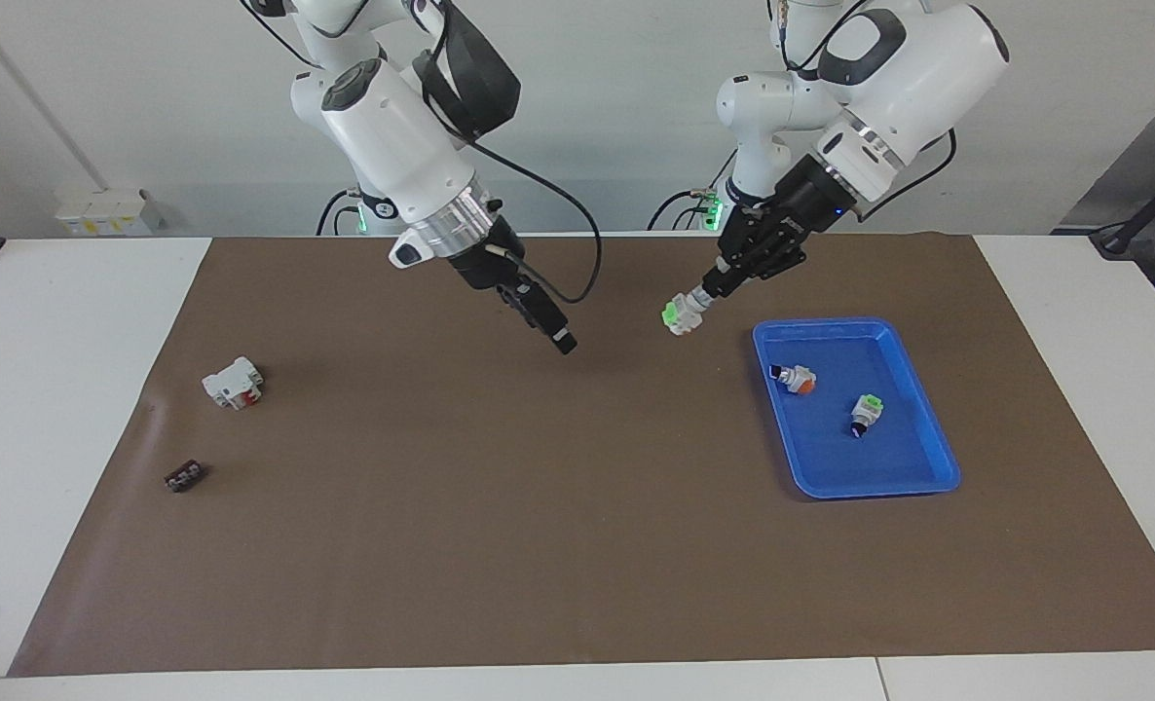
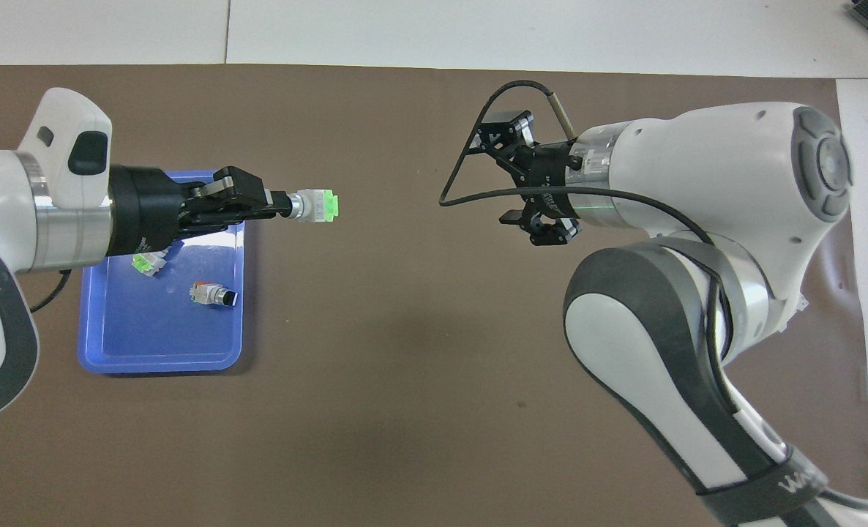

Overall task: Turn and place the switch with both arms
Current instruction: 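Lower the switch into the blue tray with the left gripper while the right gripper withdraws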

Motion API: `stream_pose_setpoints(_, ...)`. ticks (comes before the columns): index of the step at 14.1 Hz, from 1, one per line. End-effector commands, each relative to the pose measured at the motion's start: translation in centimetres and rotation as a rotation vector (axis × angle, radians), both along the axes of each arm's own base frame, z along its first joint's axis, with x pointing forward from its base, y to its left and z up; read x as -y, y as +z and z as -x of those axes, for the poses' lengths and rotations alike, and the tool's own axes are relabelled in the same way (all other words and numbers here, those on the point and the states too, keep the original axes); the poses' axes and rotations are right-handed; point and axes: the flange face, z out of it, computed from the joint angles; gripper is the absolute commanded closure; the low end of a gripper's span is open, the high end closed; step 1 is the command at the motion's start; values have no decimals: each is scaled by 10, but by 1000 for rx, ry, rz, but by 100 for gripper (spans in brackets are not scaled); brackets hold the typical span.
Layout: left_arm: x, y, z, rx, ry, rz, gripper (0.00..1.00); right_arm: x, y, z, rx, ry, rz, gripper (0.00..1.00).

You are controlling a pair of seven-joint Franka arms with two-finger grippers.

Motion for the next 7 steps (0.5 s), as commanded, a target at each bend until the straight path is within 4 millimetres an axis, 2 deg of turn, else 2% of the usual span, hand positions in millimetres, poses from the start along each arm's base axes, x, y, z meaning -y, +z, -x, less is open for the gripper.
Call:
stream_pose_setpoints(1, -32, -12, 16, -7, 22, -111, 100, 53, -8, 1, 67, 201, 208, 0)
stream_pose_setpoints(4, -64, -26, 18, -28, 21, -264, 100, 113, -16, -5, 87, 449, 402, 0)
stream_pose_setpoints(6, -95, -32, 17, -35, 29, -356, 100, 138, -20, -5, 55, 551, 527, 0)
stream_pose_setpoints(7, -110, -39, 18, -38, 23, -392, 100, 143, -19, -4, 39, 577, 567, 0)
